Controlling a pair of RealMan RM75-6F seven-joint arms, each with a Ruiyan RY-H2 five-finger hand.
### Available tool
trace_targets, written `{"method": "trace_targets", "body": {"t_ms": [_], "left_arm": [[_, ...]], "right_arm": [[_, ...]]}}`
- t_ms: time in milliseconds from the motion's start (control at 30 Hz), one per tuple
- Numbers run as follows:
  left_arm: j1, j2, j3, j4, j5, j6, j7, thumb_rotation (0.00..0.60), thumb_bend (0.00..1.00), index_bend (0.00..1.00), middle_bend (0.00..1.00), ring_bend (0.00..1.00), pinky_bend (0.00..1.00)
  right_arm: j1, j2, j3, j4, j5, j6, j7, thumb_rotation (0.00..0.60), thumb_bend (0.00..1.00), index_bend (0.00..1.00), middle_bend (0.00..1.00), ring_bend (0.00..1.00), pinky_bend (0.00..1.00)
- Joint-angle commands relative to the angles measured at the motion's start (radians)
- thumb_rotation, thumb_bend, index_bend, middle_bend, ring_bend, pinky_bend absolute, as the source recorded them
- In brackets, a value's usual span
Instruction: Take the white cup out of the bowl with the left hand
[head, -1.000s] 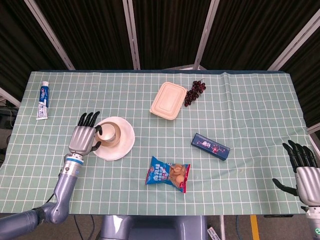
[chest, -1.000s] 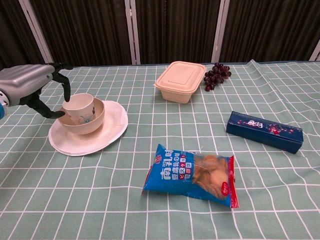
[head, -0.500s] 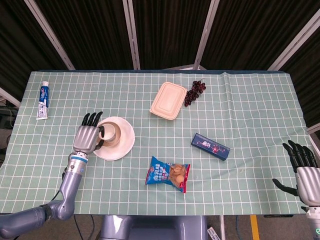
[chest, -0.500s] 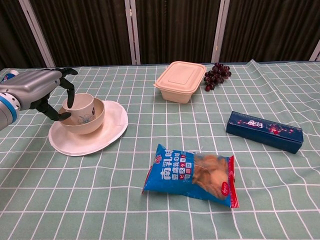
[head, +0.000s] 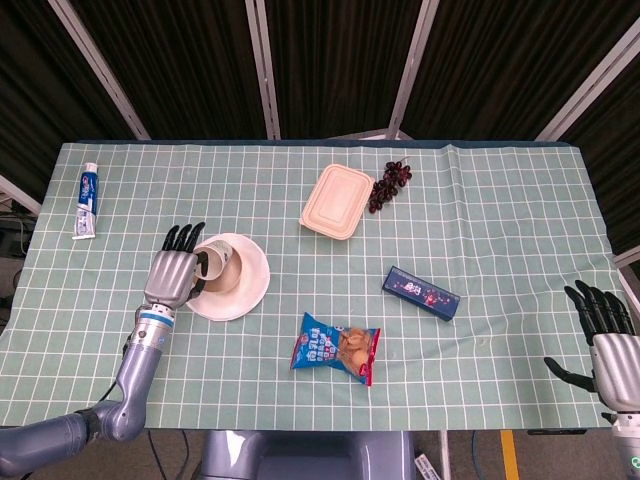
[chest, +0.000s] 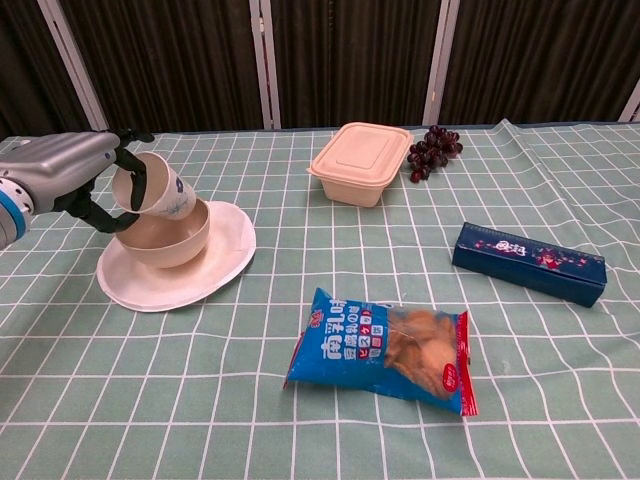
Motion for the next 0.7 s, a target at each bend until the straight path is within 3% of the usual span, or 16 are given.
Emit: {"method": "trace_targets", "body": {"t_ms": [33, 367, 500, 700], "left_arm": [[0.017, 0.054, 0.017, -0.076, 0.033, 0.03, 0.002, 0.6, 0.57, 0.62, 0.0, 0.0, 0.0], [0.121, 0.295, 0.155, -0.379, 0.114, 0.071, 0.001, 0.6, 0.57, 0.62, 0.0, 0.0, 0.0], [0.169, 0.404, 0.272, -0.486, 0.16, 0.029, -0.034, 0.6, 0.57, 0.62, 0.0, 0.0, 0.0], [0.214, 0.462, 0.372, -0.499, 0.252, 0.023, -0.041, 0.6, 0.57, 0.62, 0.0, 0.0, 0.0]], "right_arm": [[0.0, 0.0, -0.001, 0.0, -0.003, 0.001, -0.001, 0.6, 0.06, 0.0, 0.0, 0.0, 0.0], [-0.004, 0.002, -0.003, -0.007, -0.007, 0.01, -0.006, 0.6, 0.06, 0.0, 0.0, 0.0, 0.0], [-0.007, 0.003, -0.004, -0.014, -0.016, 0.018, -0.013, 0.6, 0.06, 0.0, 0.0, 0.0, 0.0], [-0.008, 0.0, -0.004, -0.016, -0.015, 0.02, -0.022, 0.6, 0.06, 0.0, 0.0, 0.0, 0.0]]}}
